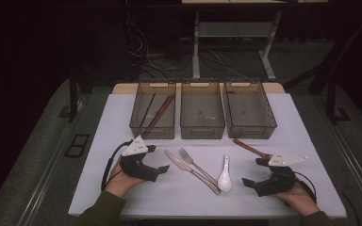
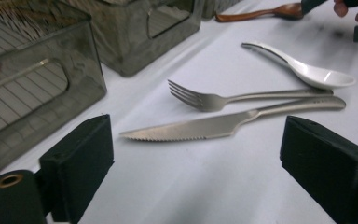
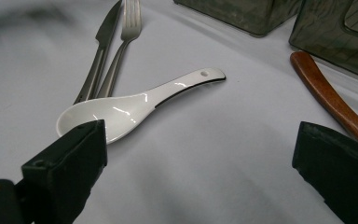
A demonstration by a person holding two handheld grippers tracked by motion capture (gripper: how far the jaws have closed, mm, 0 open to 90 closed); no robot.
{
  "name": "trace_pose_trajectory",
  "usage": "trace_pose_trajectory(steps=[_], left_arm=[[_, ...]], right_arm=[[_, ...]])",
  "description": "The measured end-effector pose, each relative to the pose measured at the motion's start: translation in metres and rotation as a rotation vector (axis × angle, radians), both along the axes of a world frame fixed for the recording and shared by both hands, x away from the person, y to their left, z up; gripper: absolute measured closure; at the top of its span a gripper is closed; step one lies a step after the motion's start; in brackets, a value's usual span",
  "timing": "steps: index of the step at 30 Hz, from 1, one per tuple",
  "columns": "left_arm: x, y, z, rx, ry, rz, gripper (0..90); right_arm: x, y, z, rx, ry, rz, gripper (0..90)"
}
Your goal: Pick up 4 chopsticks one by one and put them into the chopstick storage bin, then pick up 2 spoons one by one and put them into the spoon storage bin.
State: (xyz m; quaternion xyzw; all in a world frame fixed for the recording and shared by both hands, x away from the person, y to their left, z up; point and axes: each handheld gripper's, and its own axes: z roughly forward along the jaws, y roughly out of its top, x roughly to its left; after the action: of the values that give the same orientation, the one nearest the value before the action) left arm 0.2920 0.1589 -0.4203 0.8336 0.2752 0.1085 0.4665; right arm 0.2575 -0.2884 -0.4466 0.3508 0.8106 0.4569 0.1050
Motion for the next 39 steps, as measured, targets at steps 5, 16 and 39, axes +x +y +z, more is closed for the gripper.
trace_pose_trajectory(steps=[5,16,39], left_arm=[[-0.008,0.004,-0.007,-0.005,0.007,-0.003,4.9],[-0.019,0.011,-0.016,-0.008,0.040,0.015,0.0],[-0.018,0.018,-0.020,-0.037,0.040,0.012,0.0]], right_arm=[[0.000,0.000,0.000,0.003,0.002,-0.001,2.9],[-0.001,0.000,0.000,0.003,0.002,0.001,2.9],[0.012,-0.017,0.025,-0.021,-0.004,-0.066,3.0]])
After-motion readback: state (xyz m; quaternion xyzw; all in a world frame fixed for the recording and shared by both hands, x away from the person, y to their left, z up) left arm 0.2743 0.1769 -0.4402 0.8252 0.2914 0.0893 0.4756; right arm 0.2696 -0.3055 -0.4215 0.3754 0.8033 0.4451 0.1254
